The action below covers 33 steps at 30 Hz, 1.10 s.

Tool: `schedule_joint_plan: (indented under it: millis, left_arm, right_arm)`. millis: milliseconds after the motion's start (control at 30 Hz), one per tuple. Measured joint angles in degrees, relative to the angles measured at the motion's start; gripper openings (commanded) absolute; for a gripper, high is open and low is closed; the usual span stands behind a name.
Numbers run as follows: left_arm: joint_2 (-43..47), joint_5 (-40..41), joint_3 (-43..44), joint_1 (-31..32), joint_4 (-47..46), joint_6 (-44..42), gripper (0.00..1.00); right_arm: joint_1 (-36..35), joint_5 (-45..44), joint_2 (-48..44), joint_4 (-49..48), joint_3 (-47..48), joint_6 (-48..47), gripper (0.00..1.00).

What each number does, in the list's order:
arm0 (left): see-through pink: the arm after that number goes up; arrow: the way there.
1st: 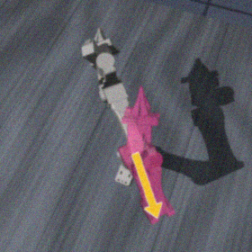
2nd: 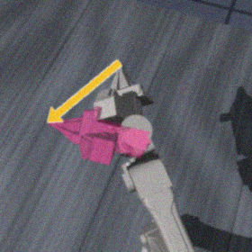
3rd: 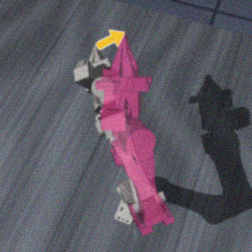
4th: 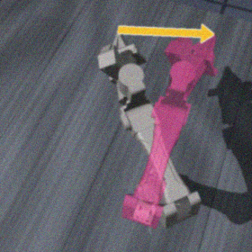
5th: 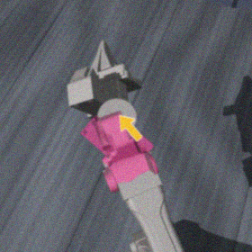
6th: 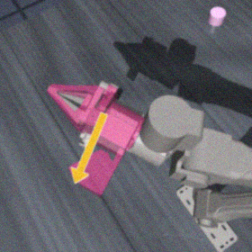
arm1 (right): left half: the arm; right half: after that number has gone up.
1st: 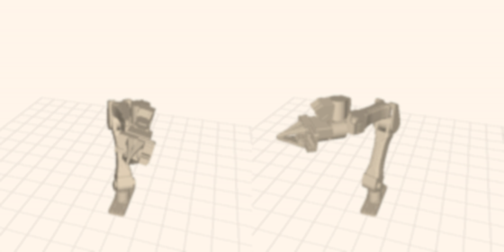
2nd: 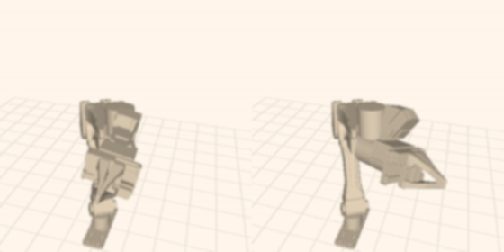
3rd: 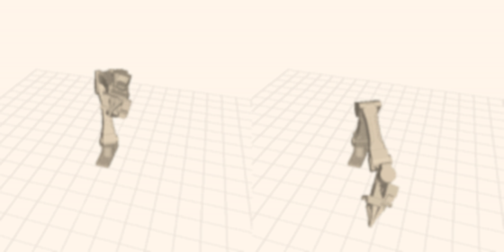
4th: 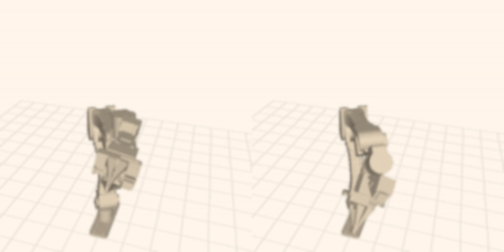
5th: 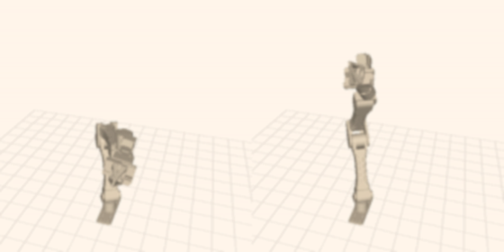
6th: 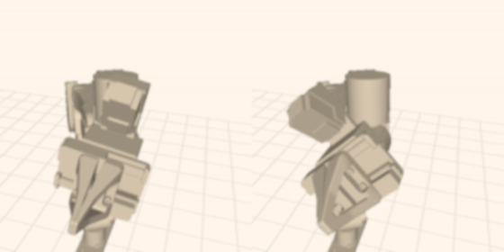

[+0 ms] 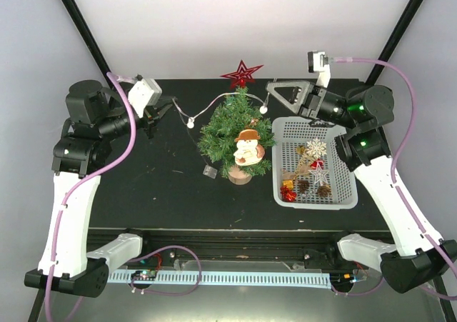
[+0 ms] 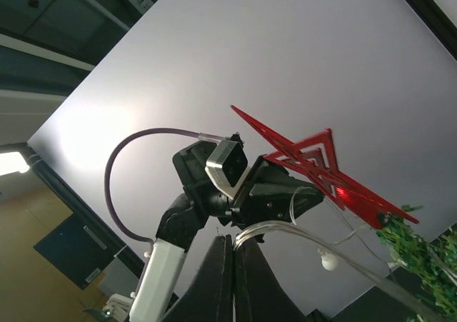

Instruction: Decorate the small christmas tree

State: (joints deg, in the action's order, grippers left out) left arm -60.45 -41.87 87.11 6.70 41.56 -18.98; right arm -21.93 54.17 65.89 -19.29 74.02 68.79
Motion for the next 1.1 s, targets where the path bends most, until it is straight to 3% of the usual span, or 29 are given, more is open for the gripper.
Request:
schedule_joint_plan:
  millis: [300, 1100]
  left_arm:
    - [0.0, 0.0, -0.1, 0.0, -0.2, 0.8, 0.02]
    - [0.1, 0.0, -1.5, 0.0, -1.4, 1.1, 0.02]
  right_arm:
    - [-3.2, -1.6, 0.1, 2.4, 3.5, -1.6, 0.01]
    - [-18.4, -7.6, 11.3, 9.7, 14.1, -8.6, 0.03]
